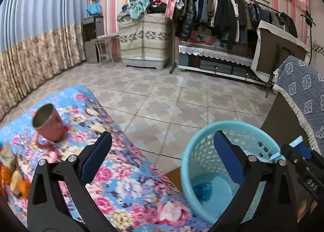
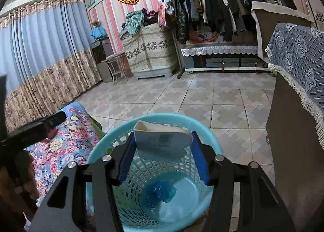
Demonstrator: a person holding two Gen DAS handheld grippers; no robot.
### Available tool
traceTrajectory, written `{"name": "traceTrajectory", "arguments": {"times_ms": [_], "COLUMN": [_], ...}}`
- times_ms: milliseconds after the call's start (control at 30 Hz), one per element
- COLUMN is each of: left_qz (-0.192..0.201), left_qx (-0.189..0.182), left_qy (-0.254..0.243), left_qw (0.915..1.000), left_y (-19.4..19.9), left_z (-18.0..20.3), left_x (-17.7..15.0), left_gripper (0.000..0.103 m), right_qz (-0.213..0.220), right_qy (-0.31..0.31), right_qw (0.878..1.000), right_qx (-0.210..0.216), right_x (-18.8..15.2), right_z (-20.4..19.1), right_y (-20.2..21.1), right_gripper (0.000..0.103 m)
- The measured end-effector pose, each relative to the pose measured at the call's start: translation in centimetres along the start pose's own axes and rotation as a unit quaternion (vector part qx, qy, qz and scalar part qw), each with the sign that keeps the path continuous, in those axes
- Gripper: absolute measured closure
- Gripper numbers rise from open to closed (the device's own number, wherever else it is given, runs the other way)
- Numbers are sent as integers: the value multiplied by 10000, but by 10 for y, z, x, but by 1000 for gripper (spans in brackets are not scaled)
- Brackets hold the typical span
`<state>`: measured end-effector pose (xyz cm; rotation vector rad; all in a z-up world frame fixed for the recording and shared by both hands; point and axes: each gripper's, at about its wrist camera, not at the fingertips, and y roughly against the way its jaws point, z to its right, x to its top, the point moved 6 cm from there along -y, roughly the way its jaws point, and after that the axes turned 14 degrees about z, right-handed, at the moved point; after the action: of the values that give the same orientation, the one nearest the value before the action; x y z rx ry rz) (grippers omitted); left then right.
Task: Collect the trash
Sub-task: 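Carry both items to the light blue basket while the left gripper releases the bag inside, then open the right gripper to drop the booklet into the basket while the left tool returns to the bed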
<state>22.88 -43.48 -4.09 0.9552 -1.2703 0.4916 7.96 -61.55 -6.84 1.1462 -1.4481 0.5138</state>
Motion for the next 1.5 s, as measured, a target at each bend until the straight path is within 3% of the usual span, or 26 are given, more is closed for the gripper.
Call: {"name": "traceTrajectory", "arguments": {"times_ms": [167, 233, 400, 633, 700, 1033, 1300, 1500], "left_qz": [92, 119, 116, 225, 227, 347, 510, 549], "left_qx": [5, 32, 126, 294, 412, 966, 1567, 1974], "left_qy": [-168, -182, -42, 52, 35, 183, 198, 183], "left_qw": [9998, 9998, 9998, 9993, 9989, 9946, 9861, 9786], "left_y": [9, 11, 16, 42, 51, 117, 178, 225], "left_z": [-1, -3, -16, -39, -49, -112, -168, -206], "left_x": [3, 4, 8, 15, 14, 8, -5, -20], "left_gripper": [6, 6, 6, 6, 6, 5, 5, 5], "right_qz": [-134, -237, -392, -413, -395, -91, 546, 615], "right_qy": [1, -28, -11, 93, 70, 191, 380, 293], "right_qw": [9999, 9997, 9992, 9988, 9989, 9997, 9969, 9935], "right_qx": [-10, -30, -118, -235, -261, -119, 411, 910], "right_x": [-3, -4, -11, -14, -13, -6, 11, 5], "right_z": [0, 0, -2, -9, -13, -59, -135, -188], "right_y": [-15, -21, -24, -20, -17, 7, 49, 70], "right_gripper": [48, 32, 17, 11, 5, 4, 4, 4]}}
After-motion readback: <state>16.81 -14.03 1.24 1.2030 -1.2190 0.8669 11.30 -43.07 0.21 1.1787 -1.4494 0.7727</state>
